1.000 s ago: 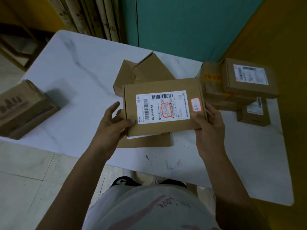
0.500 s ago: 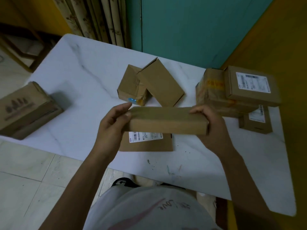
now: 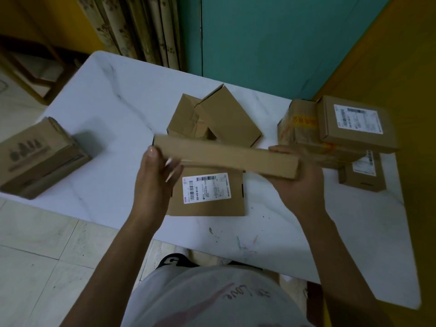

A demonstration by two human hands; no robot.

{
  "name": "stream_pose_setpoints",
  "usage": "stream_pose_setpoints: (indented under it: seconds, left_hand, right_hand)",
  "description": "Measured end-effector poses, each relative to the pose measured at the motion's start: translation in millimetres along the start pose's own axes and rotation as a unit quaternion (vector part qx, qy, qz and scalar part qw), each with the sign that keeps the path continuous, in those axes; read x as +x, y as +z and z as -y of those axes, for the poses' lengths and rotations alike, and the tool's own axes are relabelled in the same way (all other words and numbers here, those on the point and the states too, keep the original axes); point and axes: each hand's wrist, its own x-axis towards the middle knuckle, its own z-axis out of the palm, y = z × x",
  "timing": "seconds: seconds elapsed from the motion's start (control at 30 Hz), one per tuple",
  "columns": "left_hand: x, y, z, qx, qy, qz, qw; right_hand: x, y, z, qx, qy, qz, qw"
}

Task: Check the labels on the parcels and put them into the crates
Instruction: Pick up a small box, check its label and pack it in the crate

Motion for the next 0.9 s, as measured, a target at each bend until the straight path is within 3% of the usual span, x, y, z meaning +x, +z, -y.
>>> stream_pose_setpoints:
  seconds: [0.07, 0.1, 0.17, 0.23, 0.33, 0.4, 0.47, 0.63, 0.77, 0.9]
  left_hand:
    - [-2, 4, -1, 0.086, 0.024, 0.011, 0.996]
    - [-4, 9, -1, 0.105, 0.017, 0.032, 0.994]
    - [-10, 19, -2, 0.093, 0.004, 0.085, 0.992]
    - [-16, 31, 0, 0.072, 0.037, 0.133, 0.988]
    - [-19, 36, 1, 0.084, 0.072, 0.118, 0.987]
    - [-20, 31, 1, 0.101, 0.069, 0.102, 0.987]
    - [-21, 25, 1, 0.121, 0.06, 0.101, 0.986]
    - [-29, 3, 0, 0.104, 0.037, 0.084, 0.99]
    - [-42, -9, 9, 0.089, 0.01, 0.069, 0.994]
    - [-60, -16, 22, 0.082, -0.005, 0.029, 0.996]
  right_hand:
    - [-1, 6, 11, 0.143, 0.112, 0.0, 0.983]
    - [-1, 11, 18, 0.244, 0.166, 0.022, 0.955]
    - [-5, 27, 31, 0.416, 0.268, 0.087, 0.865]
    - [-10, 42, 40, 0.489, 0.338, 0.125, 0.794]
    - [-21, 55, 45, 0.534, 0.361, 0.156, 0.749]
    - [-27, 56, 43, 0.522, 0.352, 0.183, 0.755]
    - [-32, 55, 39, 0.484, 0.336, 0.192, 0.785]
    - [-35, 39, 16, 0.438, 0.308, 0.083, 0.84]
    - [-37, 23, 0, 0.375, 0.221, 0.182, 0.882]
    - [-42, 28, -3, 0.355, 0.172, 0.252, 0.884]
